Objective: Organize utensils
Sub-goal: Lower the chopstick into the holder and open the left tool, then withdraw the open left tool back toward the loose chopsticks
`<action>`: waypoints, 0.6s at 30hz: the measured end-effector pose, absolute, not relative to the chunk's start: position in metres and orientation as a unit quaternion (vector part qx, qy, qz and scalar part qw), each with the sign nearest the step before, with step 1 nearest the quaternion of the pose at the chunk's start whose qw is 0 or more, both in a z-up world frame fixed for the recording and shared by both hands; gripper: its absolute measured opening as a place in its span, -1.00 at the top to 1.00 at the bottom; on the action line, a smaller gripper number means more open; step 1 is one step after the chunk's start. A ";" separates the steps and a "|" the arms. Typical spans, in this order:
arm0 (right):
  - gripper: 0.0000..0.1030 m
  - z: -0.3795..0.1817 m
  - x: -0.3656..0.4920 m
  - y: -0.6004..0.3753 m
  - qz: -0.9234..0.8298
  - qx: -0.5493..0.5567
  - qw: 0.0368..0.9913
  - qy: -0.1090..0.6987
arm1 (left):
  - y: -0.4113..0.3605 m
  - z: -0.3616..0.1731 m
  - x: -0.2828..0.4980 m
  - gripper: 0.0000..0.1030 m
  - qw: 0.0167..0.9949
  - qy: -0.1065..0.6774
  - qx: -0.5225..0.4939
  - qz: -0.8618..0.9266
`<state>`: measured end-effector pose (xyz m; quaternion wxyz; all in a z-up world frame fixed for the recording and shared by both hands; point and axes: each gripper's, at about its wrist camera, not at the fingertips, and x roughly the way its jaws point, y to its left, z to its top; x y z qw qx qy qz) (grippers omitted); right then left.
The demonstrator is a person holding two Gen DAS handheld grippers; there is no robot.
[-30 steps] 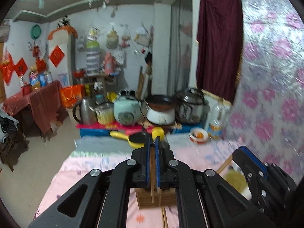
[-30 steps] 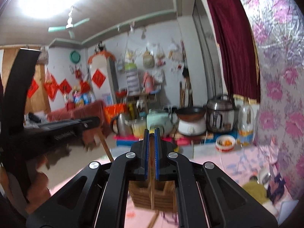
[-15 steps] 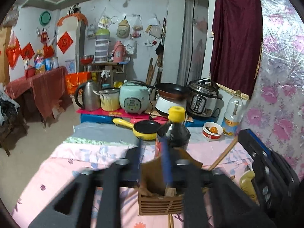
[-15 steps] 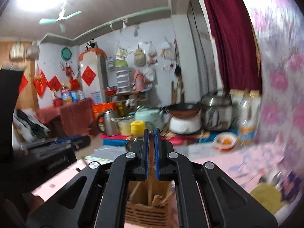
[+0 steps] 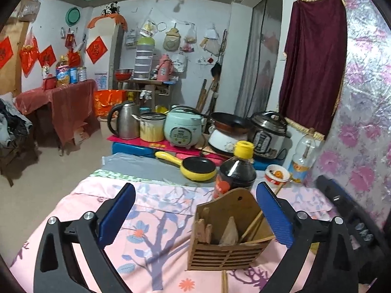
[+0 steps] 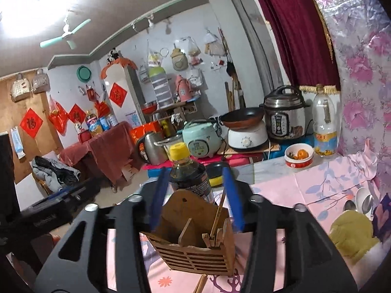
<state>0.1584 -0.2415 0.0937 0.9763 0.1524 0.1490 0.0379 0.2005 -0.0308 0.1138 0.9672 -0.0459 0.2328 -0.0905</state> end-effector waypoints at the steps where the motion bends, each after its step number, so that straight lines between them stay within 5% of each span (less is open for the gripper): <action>1: -0.25 0.095 0.156 -0.241 0.034 0.151 0.977 0.143 | -0.032 0.113 0.201 -0.89 0.968 0.235 -0.040 -0.081; 3: -0.56 0.098 0.151 -0.240 0.025 0.150 0.979 0.135 | -0.032 0.112 0.201 -0.89 0.968 0.238 -0.032 -0.067; 9: -0.87 0.101 0.140 -0.232 0.010 0.136 0.984 0.119 | -0.026 0.111 0.200 -0.89 0.971 0.235 -0.017 -0.042; 18: -0.87 0.106 0.110 -0.209 -0.003 0.072 0.991 0.112 | -0.008 0.114 0.184 -0.89 0.970 0.240 -0.035 -0.020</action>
